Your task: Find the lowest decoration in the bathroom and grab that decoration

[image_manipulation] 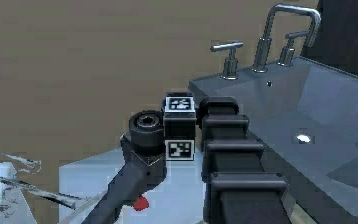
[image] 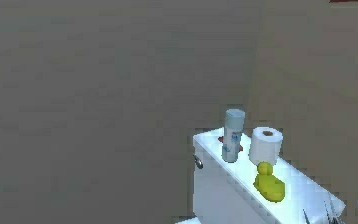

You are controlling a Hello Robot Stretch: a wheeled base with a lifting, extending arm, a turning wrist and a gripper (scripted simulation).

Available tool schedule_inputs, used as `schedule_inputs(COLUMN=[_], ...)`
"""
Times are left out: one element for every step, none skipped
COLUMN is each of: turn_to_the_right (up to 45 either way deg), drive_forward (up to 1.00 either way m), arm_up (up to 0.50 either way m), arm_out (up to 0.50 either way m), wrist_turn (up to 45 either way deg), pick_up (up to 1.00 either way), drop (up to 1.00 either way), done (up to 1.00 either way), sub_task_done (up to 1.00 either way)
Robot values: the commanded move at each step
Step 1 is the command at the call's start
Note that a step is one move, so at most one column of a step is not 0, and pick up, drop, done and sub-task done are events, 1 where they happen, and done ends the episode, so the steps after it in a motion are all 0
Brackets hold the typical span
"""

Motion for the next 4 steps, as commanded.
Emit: schedule_inputs(turn_to_the_right=[0.0,0.0,0.0,0.0], drive_forward=[0.00,0.00,0.00,0.00], arm_up=[0.00,0.00,0.00,-0.28], arm_out=[0.00,0.00,0.00,0.00], wrist_turn=[45.0,45.0,15.0,0.0], pick_up=[0.00,0.00,0.00,0.00], drop=[0.00,0.00,0.00,0.00], done=[0.00,0.00,0.00,0.00], sub_task_done=[0.00,0.00,0.00,0.00])
